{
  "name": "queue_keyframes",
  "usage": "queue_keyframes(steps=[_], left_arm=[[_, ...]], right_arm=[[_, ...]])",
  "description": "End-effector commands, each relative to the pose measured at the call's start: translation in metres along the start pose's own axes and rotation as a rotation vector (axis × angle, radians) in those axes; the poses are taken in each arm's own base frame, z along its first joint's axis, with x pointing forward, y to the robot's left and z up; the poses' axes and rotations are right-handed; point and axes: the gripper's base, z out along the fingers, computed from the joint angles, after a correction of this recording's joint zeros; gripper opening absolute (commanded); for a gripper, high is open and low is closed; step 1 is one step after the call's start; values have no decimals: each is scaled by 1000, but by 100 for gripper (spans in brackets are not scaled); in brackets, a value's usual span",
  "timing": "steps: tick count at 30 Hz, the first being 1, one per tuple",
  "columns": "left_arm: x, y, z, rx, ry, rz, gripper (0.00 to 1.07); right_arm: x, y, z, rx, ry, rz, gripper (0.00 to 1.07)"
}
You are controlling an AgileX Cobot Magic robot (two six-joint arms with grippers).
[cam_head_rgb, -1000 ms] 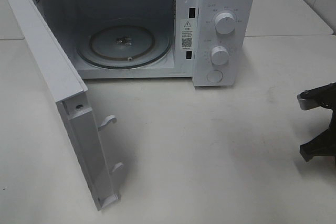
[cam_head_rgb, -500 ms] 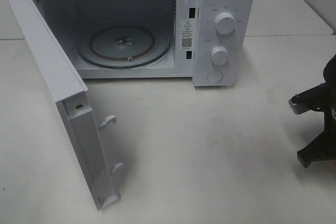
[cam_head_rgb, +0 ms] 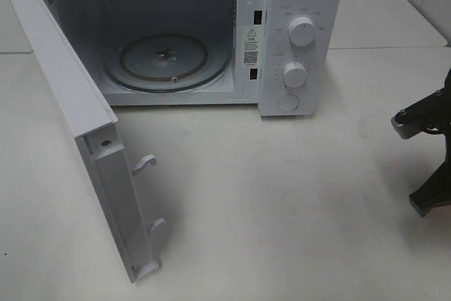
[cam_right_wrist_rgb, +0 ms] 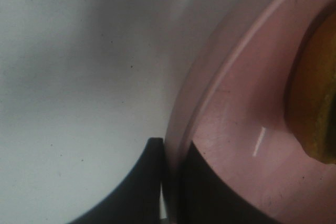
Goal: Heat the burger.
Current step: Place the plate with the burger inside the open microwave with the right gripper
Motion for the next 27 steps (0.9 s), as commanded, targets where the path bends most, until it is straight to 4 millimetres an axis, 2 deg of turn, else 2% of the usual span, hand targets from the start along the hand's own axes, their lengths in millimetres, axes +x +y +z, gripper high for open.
queue_keyframes(steps=[1, 11, 27], left_arm=[[1, -1, -2, 4, -18, -2, 100], [1, -1, -2, 4, -18, -2, 100], [1, -1, -2, 4, -18, -2, 100]], right_arm=[[3, -4, -11, 62, -21, -29, 0], [11, 8, -38, 77, -107, -110, 0], [24, 50, -66, 104, -219, -358, 0]])
